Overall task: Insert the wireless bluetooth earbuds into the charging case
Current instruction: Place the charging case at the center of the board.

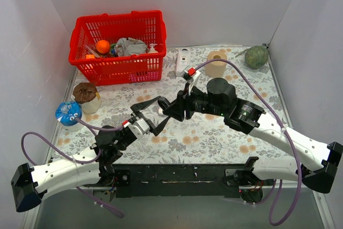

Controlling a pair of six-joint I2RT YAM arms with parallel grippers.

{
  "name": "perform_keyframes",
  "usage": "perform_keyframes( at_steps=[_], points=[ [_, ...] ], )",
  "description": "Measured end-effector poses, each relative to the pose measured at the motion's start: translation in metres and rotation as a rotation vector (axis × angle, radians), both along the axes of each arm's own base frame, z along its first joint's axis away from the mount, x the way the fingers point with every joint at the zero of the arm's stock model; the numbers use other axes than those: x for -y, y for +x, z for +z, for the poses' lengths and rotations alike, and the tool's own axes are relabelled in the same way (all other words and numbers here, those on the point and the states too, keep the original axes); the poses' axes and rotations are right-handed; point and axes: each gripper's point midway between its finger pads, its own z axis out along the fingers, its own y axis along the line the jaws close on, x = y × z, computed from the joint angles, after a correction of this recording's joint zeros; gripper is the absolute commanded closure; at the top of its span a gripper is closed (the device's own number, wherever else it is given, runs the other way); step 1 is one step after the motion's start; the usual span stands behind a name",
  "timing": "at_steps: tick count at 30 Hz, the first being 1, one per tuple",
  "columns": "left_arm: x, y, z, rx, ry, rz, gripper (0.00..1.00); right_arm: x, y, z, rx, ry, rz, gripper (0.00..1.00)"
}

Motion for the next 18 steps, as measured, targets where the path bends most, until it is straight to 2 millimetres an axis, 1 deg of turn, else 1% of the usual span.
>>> perform_keyframes(
  at_steps=[1,2,3,4,5,6,7,8,11,12,13,15,16,17,18],
  points=[
    [0.001,0.001,-0.003,-0.009,0.009,0.002,0.94,-0.001,-0.001,0.0,-0.001,0.004,0.01,0.67],
    [0.002,0.002,-0.005,-0.015,0.013,0.002,0.88,-0.002,-0.002,0.002,0.006,0.011,0.016,0.82],
    [0.002,0.003,-0.006,-0.019,0.016,0.005,0.79,-0.002,-0.002,0.001,0.006,0.011,0.017,0.89],
    [0.002,0.003,-0.006,-0.019,0.017,0.009,0.67,-0.002,-0.002,0.0,0.002,0.012,0.013,0.96],
    [0.001,0.004,-0.008,-0.024,0.018,0.013,0.38,-0.002,-0.001,-0.001,0.0,0.014,0.009,0.99],
    [0.002,0.005,-0.009,-0.033,0.021,0.014,0.28,-0.001,0.0,-0.002,-0.001,0.013,0.005,0.99],
    [0.002,0.006,-0.011,-0.038,0.023,0.017,0.05,0.0,0.002,-0.003,-0.004,0.012,-0.003,0.99],
    [0.002,0.007,-0.013,-0.05,0.024,0.021,0.02,0.002,0.003,-0.006,-0.006,0.007,-0.009,0.99],
    [-0.003,0.015,-0.019,-0.127,-0.004,0.064,0.02,0.013,0.016,-0.017,-0.007,-0.009,-0.057,0.99],
    [-0.007,0.019,-0.02,-0.154,-0.02,0.086,0.02,0.026,0.034,-0.023,-0.012,-0.01,-0.117,0.99],
    [-0.01,0.021,-0.022,-0.177,-0.03,0.106,0.02,0.038,0.048,-0.032,-0.021,-0.012,-0.168,0.99],
    [-0.022,0.027,-0.028,-0.25,-0.059,0.156,0.02,0.062,0.075,-0.059,-0.062,-0.033,-0.267,0.99],
    [-0.027,0.028,-0.031,-0.277,-0.07,0.173,0.02,0.072,0.086,-0.078,-0.092,-0.053,-0.309,0.99],
    [-0.032,0.029,-0.033,-0.308,-0.087,0.19,0.02,0.079,0.093,-0.093,-0.119,-0.072,-0.332,0.99],
    [-0.038,0.028,-0.036,-0.338,-0.105,0.2,0.02,0.084,0.099,-0.114,-0.16,-0.094,-0.347,0.99]
  ],
)
